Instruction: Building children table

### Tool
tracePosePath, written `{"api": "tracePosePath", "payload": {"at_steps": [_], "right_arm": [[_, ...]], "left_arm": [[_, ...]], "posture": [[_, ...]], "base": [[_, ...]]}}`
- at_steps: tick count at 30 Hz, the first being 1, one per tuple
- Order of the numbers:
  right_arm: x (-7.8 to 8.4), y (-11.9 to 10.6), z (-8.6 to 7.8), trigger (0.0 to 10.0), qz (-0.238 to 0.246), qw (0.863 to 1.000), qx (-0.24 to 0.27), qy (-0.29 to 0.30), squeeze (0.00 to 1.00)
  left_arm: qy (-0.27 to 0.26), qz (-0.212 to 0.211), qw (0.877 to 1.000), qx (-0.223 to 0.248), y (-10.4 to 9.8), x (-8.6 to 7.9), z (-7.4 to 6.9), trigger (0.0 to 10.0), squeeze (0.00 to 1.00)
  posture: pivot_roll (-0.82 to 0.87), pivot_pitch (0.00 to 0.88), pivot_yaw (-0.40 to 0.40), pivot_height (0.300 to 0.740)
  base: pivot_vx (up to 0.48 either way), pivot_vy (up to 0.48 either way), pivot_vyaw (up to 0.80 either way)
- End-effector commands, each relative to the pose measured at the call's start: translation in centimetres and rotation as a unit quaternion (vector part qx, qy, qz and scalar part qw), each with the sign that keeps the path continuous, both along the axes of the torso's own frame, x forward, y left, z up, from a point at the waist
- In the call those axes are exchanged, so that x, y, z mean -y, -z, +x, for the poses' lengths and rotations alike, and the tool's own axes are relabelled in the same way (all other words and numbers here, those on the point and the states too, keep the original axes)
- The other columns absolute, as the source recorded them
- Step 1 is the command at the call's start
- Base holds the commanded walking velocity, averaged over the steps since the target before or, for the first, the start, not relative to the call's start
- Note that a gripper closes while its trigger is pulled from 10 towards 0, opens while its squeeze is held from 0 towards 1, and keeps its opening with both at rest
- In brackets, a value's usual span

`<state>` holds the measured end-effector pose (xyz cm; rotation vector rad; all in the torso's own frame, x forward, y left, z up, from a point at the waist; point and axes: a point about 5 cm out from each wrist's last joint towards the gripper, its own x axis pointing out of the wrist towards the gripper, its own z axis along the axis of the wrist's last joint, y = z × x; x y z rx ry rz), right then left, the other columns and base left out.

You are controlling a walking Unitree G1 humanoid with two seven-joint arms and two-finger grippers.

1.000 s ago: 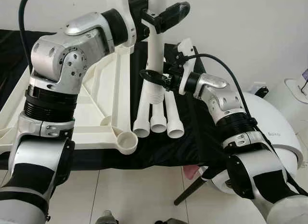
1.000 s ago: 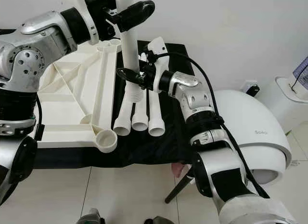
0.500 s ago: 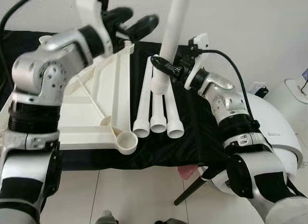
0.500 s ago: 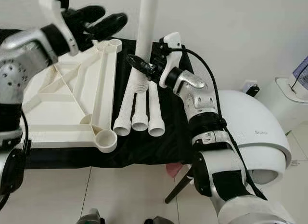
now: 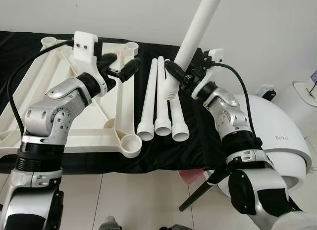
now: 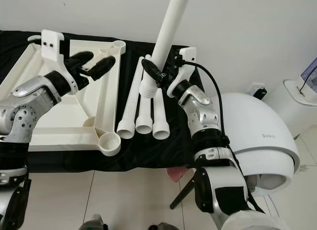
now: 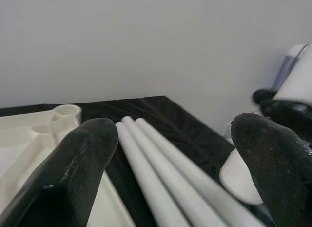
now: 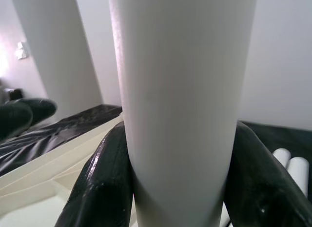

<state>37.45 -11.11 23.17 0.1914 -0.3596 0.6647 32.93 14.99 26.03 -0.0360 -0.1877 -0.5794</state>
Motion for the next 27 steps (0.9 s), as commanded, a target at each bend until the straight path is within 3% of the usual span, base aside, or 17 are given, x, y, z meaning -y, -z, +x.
{"api": "tracePosePath", "payload": {"at_steps": [1, 6, 12, 27], "right_arm": [[0.2, -0.2, -0.4, 10.0, 0.009, 1.000, 0.022, 0.020, 0.00], [-0.1, 0.2, -0.8, 10.0, 0.026, 0.999, 0.018, 0.024, 0.00], [-0.5, 0.9, -1.5, 10.0, 0.046, 0.998, 0.012, 0.035, 0.00], [-0.3, 1.1, -1.8, 10.0, 0.046, 0.997, 0.010, 0.054, 0.00]], "left_arm": [[-0.109, -0.004, 0.994, 0.007, 0.7, -1.1, 0.2, 10.0, 0.00], [-0.130, -0.003, 0.991, 0.010, 1.3, -1.5, -0.3, 10.0, 0.00], [-0.137, 0.016, 0.990, -0.007, 3.6, -1.3, -1.1, 10.0, 0.00], [-0.157, -0.003, 0.987, -0.023, 4.4, -1.3, -1.1, 10.0, 0.00]], "posture": [[0.09, 0.000, -0.053, 0.740], [0.09, 0.000, -0.050, 0.740], [0.09, 0.000, -0.045, 0.740], [0.08, 0.000, -0.038, 0.740]], "base": [[0.000, 0.000, 0.00], [0.000, 0.000, 0.00], [0.000, 0.000, 0.00], [0.000, 0.019, 0.00]]}}
